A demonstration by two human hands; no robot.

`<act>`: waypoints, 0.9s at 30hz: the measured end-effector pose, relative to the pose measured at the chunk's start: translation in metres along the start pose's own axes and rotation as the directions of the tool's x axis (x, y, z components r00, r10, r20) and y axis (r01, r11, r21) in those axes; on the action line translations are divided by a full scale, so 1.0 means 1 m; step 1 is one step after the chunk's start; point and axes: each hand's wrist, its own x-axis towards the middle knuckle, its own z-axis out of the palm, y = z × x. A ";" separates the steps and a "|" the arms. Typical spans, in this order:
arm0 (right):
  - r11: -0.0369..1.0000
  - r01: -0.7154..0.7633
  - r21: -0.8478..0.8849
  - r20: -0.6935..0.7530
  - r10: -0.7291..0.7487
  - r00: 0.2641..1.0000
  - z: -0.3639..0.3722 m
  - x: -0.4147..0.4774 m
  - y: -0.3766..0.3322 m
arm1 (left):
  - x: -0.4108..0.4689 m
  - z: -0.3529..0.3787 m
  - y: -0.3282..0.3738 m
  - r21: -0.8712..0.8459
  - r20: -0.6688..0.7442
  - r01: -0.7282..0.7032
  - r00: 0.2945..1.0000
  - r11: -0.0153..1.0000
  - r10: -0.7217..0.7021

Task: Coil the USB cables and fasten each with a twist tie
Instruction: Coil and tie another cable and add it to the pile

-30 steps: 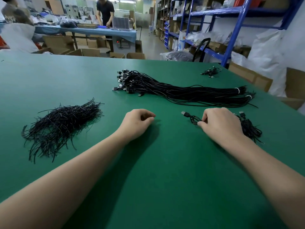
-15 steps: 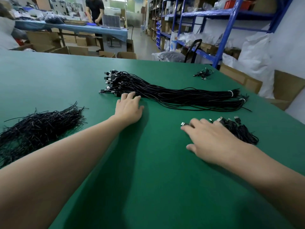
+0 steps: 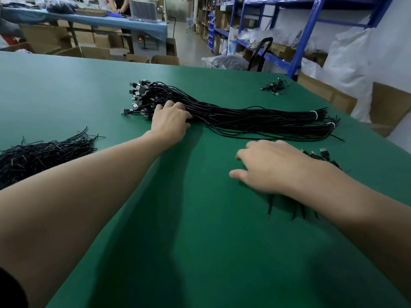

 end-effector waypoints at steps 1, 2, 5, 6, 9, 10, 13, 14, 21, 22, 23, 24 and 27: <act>1.000 0.003 0.022 0.016 -0.003 1.000 0.002 0.007 -0.002 | 0.002 0.000 0.001 0.001 -0.012 0.005 1.000 1.000 -0.005; 0.999 -0.001 0.050 0.043 -0.001 0.999 0.004 0.015 -0.003 | 0.003 0.000 0.002 -0.003 -0.026 0.010 1.000 1.000 -0.010; 0.990 -0.023 0.141 0.128 0.005 0.992 0.012 0.036 -0.008 | 0.005 0.000 0.004 0.014 -0.059 -0.033 0.998 0.999 0.034; 0.985 -0.030 0.169 0.136 0.007 0.991 0.015 0.043 -0.009 | 0.005 0.000 0.004 0.013 -0.081 -0.059 0.995 0.998 0.060; 0.961 -0.072 0.266 0.137 0.036 0.990 0.022 0.060 -0.010 | 0.008 -0.007 0.004 -0.084 -0.210 -0.114 0.973 0.990 0.094; 0.949 -0.091 0.301 0.141 0.051 0.989 0.025 0.065 -0.009 | 0.010 -0.011 0.003 -0.125 -0.257 -0.129 0.962 0.984 0.093; 0.922 -0.116 0.368 0.123 0.076 0.989 0.031 0.080 -0.008 | 0.012 -0.028 0.002 -0.173 -0.372 -0.200 0.920 0.964 0.124; 0.919 -0.111 0.379 0.111 0.074 0.991 0.034 0.084 -0.008 | 0.012 -0.034 0.004 -0.166 -0.398 -0.236 0.904 0.957 0.154; 0.904 -0.102 0.416 0.064 0.082 0.995 0.050 0.104 -0.011 | 0.005 -0.085 0.026 -0.117 -0.478 -0.388 0.829 0.914 0.291; 0.903 -0.099 0.419 0.057 0.083 0.995 0.052 0.104 -0.009 | 0.001 -0.089 0.027 -0.104 -0.457 -0.379 0.840 0.920 0.294; 0.904 -0.097 0.417 0.052 0.083 0.995 0.054 0.104 -0.009 | -0.004 -0.093 0.027 -0.090 -0.429 -0.362 0.855 0.928 0.292; 0.905 -0.096 0.415 0.052 0.082 0.995 0.056 0.104 -0.008 | -0.009 -0.097 0.026 -0.080 -0.400 -0.341 0.872 0.937 0.283; 0.908 -0.106 0.406 0.072 0.084 0.994 0.058 0.104 -0.009 | -0.031 -0.107 0.018 -0.092 -0.339 -0.261 0.916 0.961 0.217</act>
